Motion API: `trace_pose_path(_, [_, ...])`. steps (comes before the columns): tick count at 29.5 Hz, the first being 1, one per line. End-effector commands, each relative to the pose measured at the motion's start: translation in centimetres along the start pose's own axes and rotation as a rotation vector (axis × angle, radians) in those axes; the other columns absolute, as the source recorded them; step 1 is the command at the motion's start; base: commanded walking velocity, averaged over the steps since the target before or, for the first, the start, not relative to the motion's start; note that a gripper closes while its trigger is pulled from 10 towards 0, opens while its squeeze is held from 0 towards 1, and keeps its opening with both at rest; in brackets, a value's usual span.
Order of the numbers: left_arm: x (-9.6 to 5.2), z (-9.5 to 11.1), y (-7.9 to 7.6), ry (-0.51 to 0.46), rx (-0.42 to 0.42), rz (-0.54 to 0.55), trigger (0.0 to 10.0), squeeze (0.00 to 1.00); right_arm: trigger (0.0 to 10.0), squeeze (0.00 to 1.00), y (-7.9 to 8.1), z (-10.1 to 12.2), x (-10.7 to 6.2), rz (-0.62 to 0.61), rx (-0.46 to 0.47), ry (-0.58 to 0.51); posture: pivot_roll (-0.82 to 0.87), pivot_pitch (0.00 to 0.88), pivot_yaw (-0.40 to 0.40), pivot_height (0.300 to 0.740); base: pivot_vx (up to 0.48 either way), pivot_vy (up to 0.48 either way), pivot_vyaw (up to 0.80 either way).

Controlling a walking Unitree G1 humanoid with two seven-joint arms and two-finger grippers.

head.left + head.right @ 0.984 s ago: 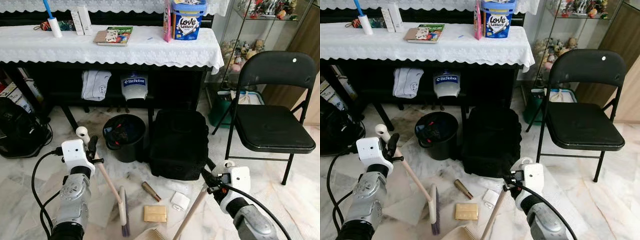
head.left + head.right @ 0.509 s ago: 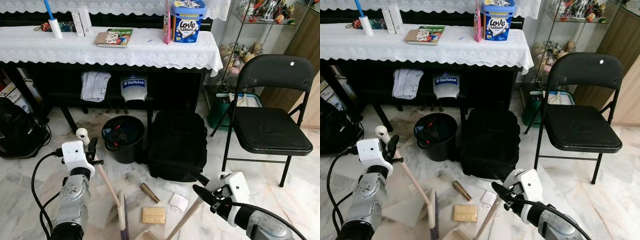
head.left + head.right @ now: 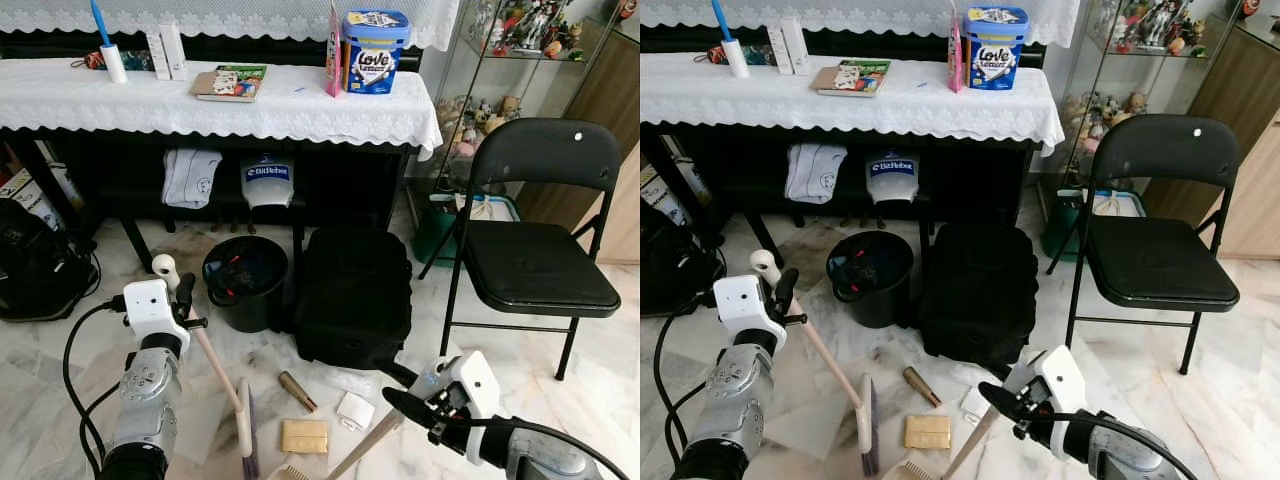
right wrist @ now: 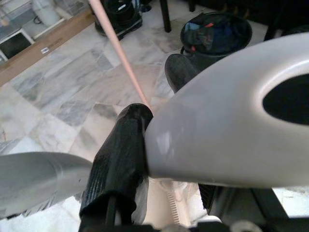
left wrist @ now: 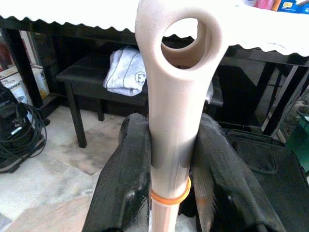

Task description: Sweep floor

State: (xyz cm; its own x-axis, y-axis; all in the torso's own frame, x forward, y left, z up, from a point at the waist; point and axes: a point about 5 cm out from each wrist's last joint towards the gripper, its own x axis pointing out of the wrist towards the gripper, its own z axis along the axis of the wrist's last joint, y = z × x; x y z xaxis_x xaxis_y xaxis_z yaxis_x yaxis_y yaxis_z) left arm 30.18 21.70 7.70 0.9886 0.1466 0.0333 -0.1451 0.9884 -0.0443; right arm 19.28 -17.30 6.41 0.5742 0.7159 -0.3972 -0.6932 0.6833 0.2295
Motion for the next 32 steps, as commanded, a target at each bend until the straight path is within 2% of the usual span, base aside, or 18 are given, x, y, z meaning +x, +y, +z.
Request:
trace_pose_path(1, [0.6,1.0,0.0,-0.046,0.019,-0.009,10.0,0.00,10.0,0.00,2.2,-0.7,0.6,0.187,0.106,-0.003,-0.02,0.000,-0.009,0.740,0.000,0.000,0.00])
trace_pose_path(13, [0.6,1.0,0.0,-0.043,0.021,-0.011,10.0,0.00,10.0,0.00,2.8,-0.9,0.4,0.258,0.130,0.002,-0.02,0.000,-0.007,0.740,0.000,0.000,0.00])
trace_pose_path(23, [0.6,0.9,0.0,-0.040,0.022,-0.012,10.0,0.00,10.0,0.00,2.6,-1.1,0.5,0.240,0.126,0.010,-0.02,0.000,-0.007,0.740,0.000,0.000,0.00])
trace_pose_path(25, [0.6,0.9,0.0,-0.040,0.024,-0.012,10.0,0.00,10.0,0.00,1.9,-1.1,0.8,0.167,0.083,0.003,-0.02,0.000,-0.007,0.740,0.000,0.000,0.00])
trace_pose_path(27, [0.6,0.9,0.0,-0.041,0.025,-0.011,10.0,0.00,10.0,0.00,0.5,-1.2,1.4,0.019,0.045,0.010,-0.02,0.000,-0.007,0.740,0.000,0.000,0.00])
trace_pose_path(28, [0.6,0.9,0.0,-0.041,0.025,-0.011,10.0,0.00,10.0,0.00,-0.9,-0.9,1.7,-0.120,-0.011,-0.020,-0.02,0.000,-0.005,0.740,0.000,0.000,0.00])
trace_pose_path(30, [0.6,0.9,0.0,-0.041,0.024,-0.011,10.0,0.00,10.0,0.00,-2.6,-0.3,1.9,-0.291,-0.014,-0.070,-0.02,0.000,-0.005,0.740,0.000,0.000,0.00])
trace_pose_path(32, [0.6,0.9,-0.1,-0.040,0.024,-0.013,10.0,0.00,10.0,0.00,-3.6,0.4,1.9,-0.407,-0.051,-0.110,-0.03,0.000,-0.002,0.740,0.000,0.000,0.00])
